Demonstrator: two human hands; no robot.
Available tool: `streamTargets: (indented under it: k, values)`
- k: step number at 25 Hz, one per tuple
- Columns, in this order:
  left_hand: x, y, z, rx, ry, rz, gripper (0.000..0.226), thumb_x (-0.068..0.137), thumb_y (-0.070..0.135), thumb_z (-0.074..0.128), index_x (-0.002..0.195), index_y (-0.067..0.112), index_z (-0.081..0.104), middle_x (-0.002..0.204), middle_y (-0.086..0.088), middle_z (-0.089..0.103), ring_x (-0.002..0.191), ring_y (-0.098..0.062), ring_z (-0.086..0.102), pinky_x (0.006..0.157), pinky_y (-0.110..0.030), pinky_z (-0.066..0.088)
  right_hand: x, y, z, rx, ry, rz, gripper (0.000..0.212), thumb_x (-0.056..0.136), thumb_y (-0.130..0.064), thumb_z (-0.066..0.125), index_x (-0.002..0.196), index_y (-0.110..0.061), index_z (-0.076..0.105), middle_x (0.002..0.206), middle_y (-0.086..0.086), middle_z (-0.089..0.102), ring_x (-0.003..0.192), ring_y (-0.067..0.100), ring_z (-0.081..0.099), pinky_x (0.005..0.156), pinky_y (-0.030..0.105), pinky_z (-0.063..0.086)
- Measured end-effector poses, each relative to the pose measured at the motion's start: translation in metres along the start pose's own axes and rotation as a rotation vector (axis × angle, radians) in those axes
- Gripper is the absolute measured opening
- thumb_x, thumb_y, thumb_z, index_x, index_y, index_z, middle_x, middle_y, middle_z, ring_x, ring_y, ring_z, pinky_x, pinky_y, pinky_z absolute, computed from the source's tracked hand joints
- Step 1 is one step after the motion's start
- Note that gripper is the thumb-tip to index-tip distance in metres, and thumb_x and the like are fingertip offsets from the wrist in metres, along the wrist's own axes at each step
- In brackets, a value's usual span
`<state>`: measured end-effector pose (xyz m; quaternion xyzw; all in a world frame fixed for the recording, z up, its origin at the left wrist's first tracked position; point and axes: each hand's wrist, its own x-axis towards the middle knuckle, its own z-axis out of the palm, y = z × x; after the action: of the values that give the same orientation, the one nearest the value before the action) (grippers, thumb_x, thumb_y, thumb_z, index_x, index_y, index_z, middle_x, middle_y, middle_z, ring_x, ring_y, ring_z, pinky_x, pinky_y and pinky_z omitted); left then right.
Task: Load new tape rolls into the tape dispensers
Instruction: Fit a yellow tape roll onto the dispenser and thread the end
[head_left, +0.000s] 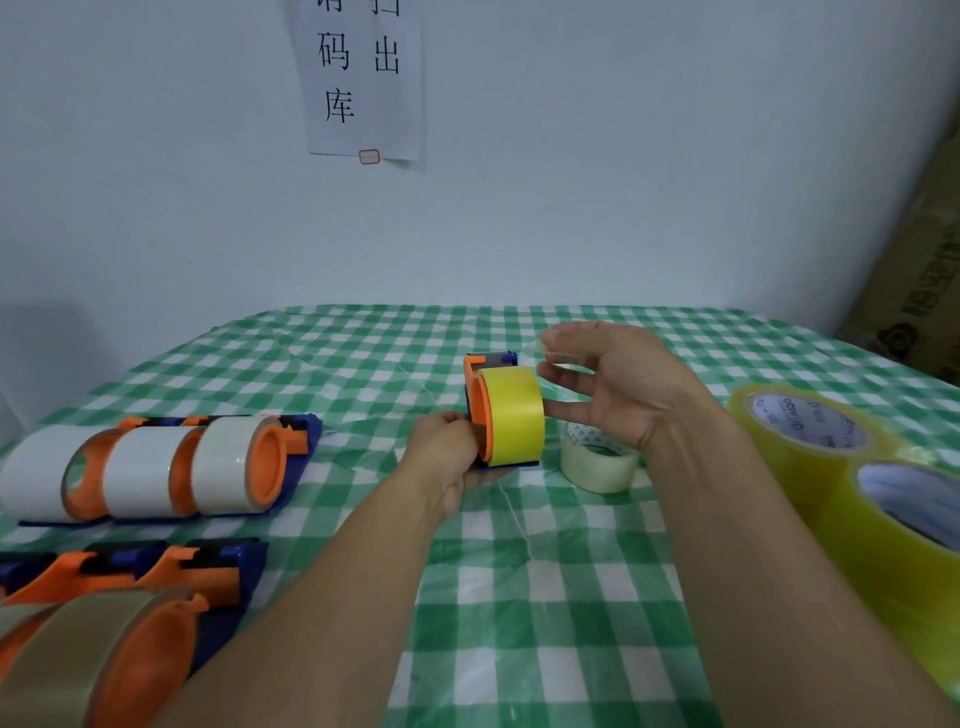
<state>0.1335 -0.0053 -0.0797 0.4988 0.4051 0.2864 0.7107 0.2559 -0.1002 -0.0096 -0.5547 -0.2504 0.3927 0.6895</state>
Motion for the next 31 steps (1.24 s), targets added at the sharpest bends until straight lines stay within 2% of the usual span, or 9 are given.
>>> streamTargets:
  k: [4,7,13,17,20,22,26,29,31]
  values:
    - [0.002,0.0,0.001,0.018,-0.013,-0.023,0.009,0.095,-0.005,0.056,0.096,-0.004,0.066,0.089,-0.02,0.072,0.073,-0.029,0.072,0.052,-0.033,0.061,-0.003,-0.002,0.004,-0.057,-0.062,-0.045,0.018,0.082,-0.004,0.078,0.095,-0.009,0.067,0.082,0.006,0.071,0.079,0.023,0.071,0.068,0.041,0.06]
    - [0.004,0.0,0.001,0.018,-0.01,-0.033,0.01,0.096,-0.004,0.055,0.093,-0.002,0.065,0.089,-0.02,0.072,0.073,-0.029,0.072,0.052,-0.033,0.061,-0.002,0.001,0.008,-0.129,-0.045,-0.083,0.021,0.08,-0.001,0.079,0.097,-0.006,0.067,0.079,0.006,0.073,0.075,0.021,0.072,0.069,0.039,0.06]
    - [0.01,-0.003,0.001,0.017,-0.032,-0.063,0.017,0.097,0.0,0.054,0.105,-0.003,0.068,0.091,-0.02,0.074,0.076,-0.028,0.072,0.057,-0.034,0.061,0.002,0.005,0.007,-0.177,0.013,-0.104,0.022,0.079,0.0,0.08,0.098,-0.003,0.067,0.079,0.009,0.074,0.069,0.019,0.071,0.074,0.041,0.062]
    - [0.013,-0.002,-0.002,-0.015,-0.057,-0.098,0.023,0.096,0.0,0.046,0.107,0.0,0.066,0.094,-0.02,0.07,0.082,-0.03,0.07,0.067,-0.041,0.063,0.006,0.009,0.005,-0.181,0.02,-0.085,0.023,0.08,0.0,0.079,0.099,-0.002,0.068,0.081,0.01,0.074,0.069,0.018,0.07,0.074,0.04,0.062]
    - [0.016,-0.001,-0.004,0.009,-0.059,-0.111,0.022,0.095,-0.009,0.042,0.103,-0.003,0.061,0.089,-0.02,0.067,0.082,-0.031,0.069,0.077,-0.049,0.061,0.01,0.014,0.003,-0.191,0.042,-0.067,0.018,0.08,0.0,0.08,0.09,-0.006,0.066,0.079,0.008,0.073,0.068,0.018,0.069,0.074,0.041,0.061]
    - [0.018,-0.002,-0.004,0.049,-0.051,-0.11,0.023,0.095,-0.011,0.041,0.106,-0.006,0.06,0.094,-0.023,0.069,0.085,-0.034,0.071,0.079,-0.054,0.061,0.012,0.018,0.002,-0.197,0.059,-0.061,0.017,0.08,0.0,0.079,0.085,-0.008,0.065,0.076,0.007,0.072,0.065,0.017,0.068,0.07,0.038,0.06]
    - [0.021,-0.002,-0.002,0.134,0.006,-0.077,0.015,0.094,-0.013,0.044,0.098,-0.004,0.055,0.098,-0.025,0.068,0.084,-0.037,0.073,0.065,-0.048,0.063,0.017,0.024,-0.001,-0.189,0.105,-0.057,0.015,0.081,0.001,0.078,0.084,-0.006,0.065,0.079,0.011,0.07,0.067,0.019,0.066,0.072,0.039,0.061]
    - [0.024,-0.001,-0.001,0.203,0.048,-0.055,0.017,0.094,-0.012,0.049,0.106,-0.005,0.058,0.096,-0.022,0.068,0.076,-0.031,0.071,0.049,-0.038,0.06,0.02,0.028,-0.002,-0.176,0.123,-0.047,0.015,0.081,0.001,0.078,0.084,-0.006,0.065,0.076,0.01,0.068,0.067,0.019,0.065,0.07,0.038,0.06]
    - [0.029,-0.003,0.0,0.251,0.068,-0.043,0.019,0.094,-0.011,0.05,0.11,-0.007,0.058,0.097,-0.022,0.067,0.07,-0.029,0.07,0.044,-0.033,0.057,0.021,0.03,-0.002,-0.185,0.122,-0.045,0.015,0.082,0.001,0.078,0.085,-0.006,0.065,0.074,0.009,0.068,0.066,0.019,0.065,0.07,0.037,0.059]
